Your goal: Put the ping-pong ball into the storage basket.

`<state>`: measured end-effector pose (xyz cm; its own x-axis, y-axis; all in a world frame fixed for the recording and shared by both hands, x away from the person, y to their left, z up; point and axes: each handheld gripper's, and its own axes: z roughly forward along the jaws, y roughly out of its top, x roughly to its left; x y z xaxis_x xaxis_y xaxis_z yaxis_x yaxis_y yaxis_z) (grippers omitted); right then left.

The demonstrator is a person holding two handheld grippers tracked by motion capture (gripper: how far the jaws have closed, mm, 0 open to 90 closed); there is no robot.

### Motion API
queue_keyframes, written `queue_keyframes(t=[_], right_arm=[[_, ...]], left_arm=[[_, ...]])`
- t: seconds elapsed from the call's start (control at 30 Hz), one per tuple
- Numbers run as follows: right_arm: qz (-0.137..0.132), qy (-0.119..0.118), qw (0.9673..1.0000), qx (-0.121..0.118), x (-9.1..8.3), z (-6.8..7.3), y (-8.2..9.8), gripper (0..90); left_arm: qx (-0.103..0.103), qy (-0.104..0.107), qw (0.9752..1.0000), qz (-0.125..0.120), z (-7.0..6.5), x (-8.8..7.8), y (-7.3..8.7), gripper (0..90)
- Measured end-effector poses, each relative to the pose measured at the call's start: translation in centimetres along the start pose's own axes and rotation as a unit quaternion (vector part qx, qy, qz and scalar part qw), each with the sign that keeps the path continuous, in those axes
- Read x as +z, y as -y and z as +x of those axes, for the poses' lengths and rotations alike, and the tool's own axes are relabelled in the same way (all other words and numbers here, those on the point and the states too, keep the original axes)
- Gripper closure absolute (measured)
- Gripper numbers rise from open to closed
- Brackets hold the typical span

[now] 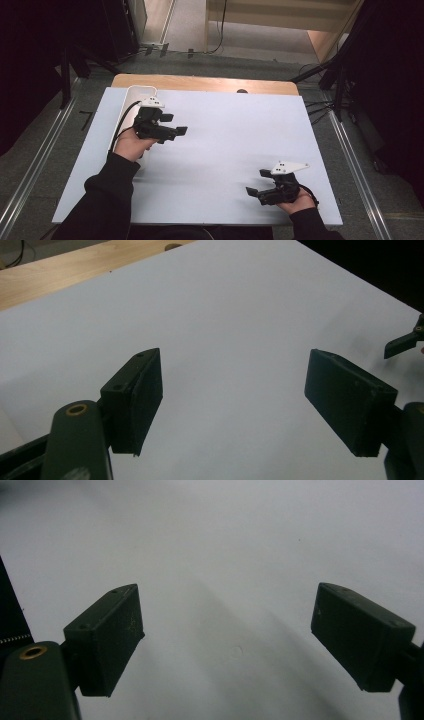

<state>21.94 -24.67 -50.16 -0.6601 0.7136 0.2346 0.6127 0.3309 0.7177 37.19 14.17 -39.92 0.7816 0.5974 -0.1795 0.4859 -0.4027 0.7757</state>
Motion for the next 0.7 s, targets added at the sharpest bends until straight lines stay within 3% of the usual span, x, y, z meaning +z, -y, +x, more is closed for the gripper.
queue_keyframes(t=[0.4, 0.7], right_arm=[[-0.002, 0.003, 1.0000, 0.000, -0.1, 0.0, 0.0, 12.0], [-0.001, 0.003, 1.0000, 0.002, -0.1, 0.0, 0.0, 12.0]], left_arm=[[0.007, 0.012, 0.9999, 0.010, -0.8, -0.1, 1.2, 23.6], [0.009, 0.017, 0.9998, 0.005, -1.4, -0.2, 2.1, 23.6]])
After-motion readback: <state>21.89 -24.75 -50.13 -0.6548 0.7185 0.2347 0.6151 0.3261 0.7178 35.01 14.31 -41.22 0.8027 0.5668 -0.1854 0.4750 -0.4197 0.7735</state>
